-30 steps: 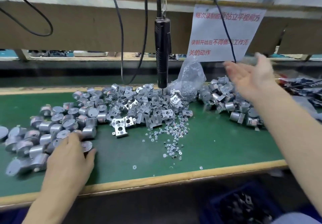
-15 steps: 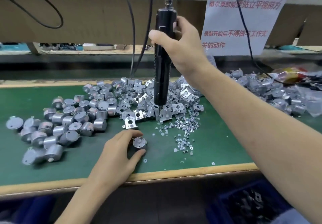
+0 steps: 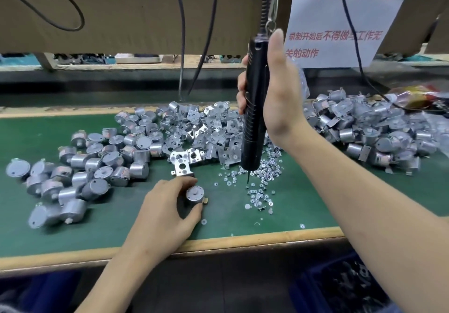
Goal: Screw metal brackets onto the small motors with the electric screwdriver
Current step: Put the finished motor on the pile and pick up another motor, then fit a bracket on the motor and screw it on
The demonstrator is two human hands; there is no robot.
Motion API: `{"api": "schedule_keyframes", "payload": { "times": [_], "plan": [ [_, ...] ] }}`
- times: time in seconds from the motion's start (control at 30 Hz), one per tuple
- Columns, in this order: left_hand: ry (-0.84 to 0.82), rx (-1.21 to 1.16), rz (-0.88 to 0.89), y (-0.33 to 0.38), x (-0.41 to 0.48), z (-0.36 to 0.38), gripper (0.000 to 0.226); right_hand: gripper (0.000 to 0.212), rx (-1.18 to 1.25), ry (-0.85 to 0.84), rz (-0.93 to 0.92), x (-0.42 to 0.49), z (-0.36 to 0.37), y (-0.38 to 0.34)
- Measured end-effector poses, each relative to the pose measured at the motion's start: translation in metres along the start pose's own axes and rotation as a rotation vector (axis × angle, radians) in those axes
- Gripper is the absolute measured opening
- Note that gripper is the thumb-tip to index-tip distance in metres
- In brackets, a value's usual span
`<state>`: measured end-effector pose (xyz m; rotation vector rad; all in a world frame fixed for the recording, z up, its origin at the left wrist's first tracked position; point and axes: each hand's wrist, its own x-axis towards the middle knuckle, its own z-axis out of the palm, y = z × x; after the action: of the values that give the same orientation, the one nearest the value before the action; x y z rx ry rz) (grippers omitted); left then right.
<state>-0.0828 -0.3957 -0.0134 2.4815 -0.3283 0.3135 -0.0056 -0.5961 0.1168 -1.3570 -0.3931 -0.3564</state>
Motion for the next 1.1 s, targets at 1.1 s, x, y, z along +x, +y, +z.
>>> {"api": "schedule_keyframes", "payload": {
  "times": [1.1],
  "plan": [
    [0.014, 0.002, -0.023, -0.0041, -0.0017, 0.0072, 0.038, 0.056, 0.017, 0.062, 0.043, -0.0056, -0.0025, 0.0087]
  ]
}}
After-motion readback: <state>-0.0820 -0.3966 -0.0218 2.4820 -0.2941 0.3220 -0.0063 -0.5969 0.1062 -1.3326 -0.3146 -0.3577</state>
